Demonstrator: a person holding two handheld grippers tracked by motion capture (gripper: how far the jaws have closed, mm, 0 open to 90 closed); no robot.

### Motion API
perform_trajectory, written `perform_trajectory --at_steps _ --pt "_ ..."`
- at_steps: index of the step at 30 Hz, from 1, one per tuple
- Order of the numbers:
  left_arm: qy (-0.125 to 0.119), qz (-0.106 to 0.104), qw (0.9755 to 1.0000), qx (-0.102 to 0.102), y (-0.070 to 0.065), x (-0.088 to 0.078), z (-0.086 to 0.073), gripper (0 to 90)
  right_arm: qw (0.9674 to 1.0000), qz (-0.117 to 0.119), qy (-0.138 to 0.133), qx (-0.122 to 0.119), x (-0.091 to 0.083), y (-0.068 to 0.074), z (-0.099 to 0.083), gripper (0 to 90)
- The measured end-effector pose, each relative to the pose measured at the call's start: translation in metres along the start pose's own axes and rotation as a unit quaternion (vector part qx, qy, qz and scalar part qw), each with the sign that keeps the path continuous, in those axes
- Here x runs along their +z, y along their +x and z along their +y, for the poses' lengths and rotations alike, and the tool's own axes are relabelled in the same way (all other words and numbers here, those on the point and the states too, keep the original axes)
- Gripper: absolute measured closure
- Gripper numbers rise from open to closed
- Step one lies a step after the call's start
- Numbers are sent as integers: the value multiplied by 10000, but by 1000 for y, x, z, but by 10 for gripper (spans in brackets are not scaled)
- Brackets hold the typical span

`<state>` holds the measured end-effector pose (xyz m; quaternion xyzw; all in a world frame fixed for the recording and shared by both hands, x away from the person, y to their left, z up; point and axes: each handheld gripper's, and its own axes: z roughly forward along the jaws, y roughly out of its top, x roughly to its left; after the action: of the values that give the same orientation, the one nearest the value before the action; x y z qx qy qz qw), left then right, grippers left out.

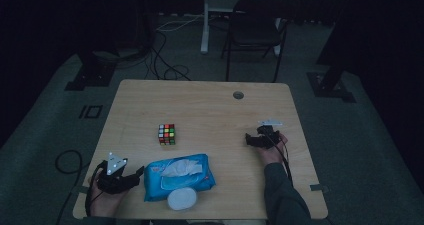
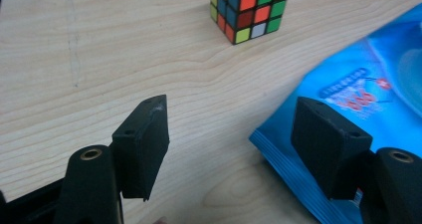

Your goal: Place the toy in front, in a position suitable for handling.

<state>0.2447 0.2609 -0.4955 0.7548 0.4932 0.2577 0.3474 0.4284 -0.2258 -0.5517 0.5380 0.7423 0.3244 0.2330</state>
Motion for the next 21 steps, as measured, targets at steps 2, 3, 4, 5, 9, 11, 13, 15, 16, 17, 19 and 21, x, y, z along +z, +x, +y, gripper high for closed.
perform_trajectory --at_steps 2,3,4,5,9,11,13,15,16,17,19,21 --pt "57 -35 9999 140 -6 -7 0 323 10000 0 0 1 0 0 0 134" --pt "67 -48 9998 154 -8 -9 -1 322 10000 0 0 0 0 0 0 134" --pt "67 -48 9998 154 -8 -9 -1 322 10000 0 0 0 0 0 0 134" --pt "60 -110 9998 159 -11 -13 -2 322 10000 1 -1 2 0 0 0 134" --pt "118 -248 9992 284 -20 -16 -4 324 10000 0 0 1 0 0 0 134" --pt "166 -332 9985 394 -26 -18 -5 336 10000 0 0 1 0 0 0 134" --pt "218 -434 9976 493 -32 -19 -7 355 10000 2 -1 -1 0 0 0 134" --pt "254 -521 9968 546 -37 -22 -10 422 10000 2 -2 -2 0 0 0 134" --pt "284 -569 9963 570 -39 -23 -12 461 10000 1 -2 -2 0 0 0 134" --pt "284 -569 9963 570 -39 -23 -12 491 10000 3 -2 -1 0 0 0 135" --pt "374 -674 9954 564 -44 -27 -17 533 10000 3 -4 -4 0 0 0 136" --pt "421 -680 9954 535 -45 -27 -20 532 10000 2 -4 -4 0 0 0 136"
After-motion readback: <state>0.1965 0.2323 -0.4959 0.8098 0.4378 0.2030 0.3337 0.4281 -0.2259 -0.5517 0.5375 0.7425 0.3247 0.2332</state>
